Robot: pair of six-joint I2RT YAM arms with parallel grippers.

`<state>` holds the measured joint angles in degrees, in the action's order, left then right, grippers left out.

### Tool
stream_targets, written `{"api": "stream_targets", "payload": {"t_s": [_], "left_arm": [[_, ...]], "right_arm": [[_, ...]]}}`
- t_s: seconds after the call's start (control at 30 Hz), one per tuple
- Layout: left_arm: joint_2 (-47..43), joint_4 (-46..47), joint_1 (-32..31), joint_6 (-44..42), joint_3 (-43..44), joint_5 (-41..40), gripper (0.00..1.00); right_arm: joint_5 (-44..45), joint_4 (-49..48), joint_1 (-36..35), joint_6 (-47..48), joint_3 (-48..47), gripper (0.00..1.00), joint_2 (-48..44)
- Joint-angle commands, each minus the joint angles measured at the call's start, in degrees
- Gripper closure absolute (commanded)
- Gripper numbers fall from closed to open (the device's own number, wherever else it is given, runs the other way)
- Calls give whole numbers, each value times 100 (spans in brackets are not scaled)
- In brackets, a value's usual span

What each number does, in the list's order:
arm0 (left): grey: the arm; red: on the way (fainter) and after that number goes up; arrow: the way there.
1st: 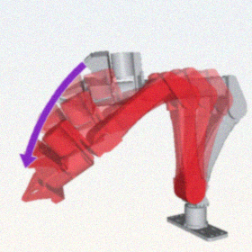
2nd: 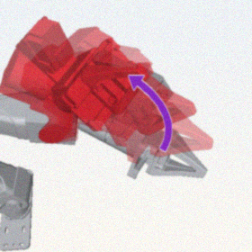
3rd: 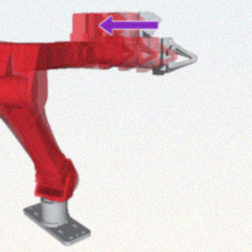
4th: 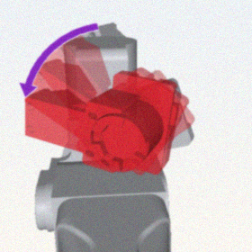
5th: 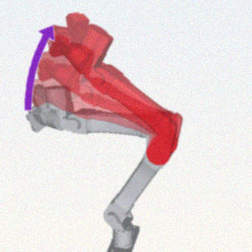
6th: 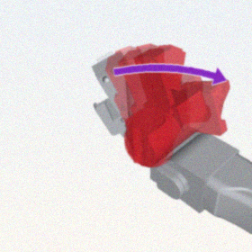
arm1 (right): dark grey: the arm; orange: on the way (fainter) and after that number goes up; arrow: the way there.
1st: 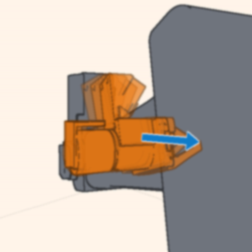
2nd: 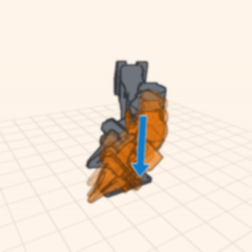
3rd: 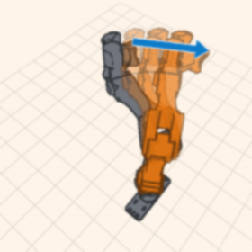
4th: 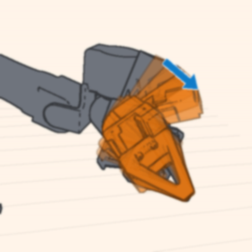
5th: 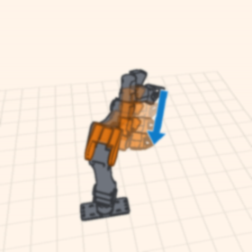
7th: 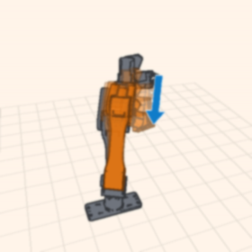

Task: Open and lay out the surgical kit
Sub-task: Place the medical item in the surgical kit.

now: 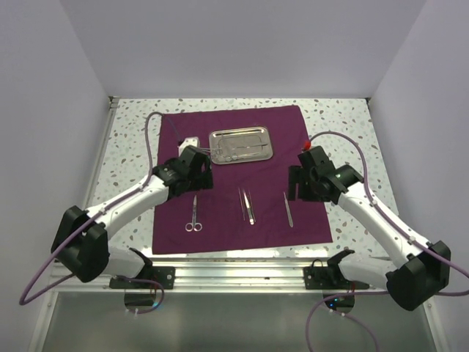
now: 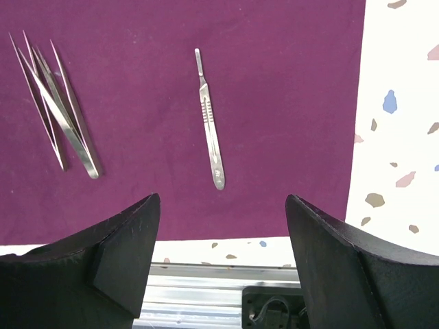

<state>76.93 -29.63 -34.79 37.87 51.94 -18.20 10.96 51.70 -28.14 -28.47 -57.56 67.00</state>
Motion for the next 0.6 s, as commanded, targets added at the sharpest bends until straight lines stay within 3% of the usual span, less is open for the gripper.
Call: {"api": "stream_targets", "payload": {"t_s": [0.0, 0.17, 0.37, 0.57], "left_arm": [[496, 273, 138, -367, 816, -307, 16], [1087, 378, 490, -517, 1713, -290, 18], [1649, 221, 859, 545, 2302, -430, 18], [2484, 19, 930, 1503, 3207, -290, 9]], "right_arm": [[90, 94, 19, -106, 113, 23, -310], [196, 261, 19, -203, 236, 23, -574], [213, 288, 19, -238, 236, 22, -750], [213, 306, 10, -238, 201, 22, -539]]}}
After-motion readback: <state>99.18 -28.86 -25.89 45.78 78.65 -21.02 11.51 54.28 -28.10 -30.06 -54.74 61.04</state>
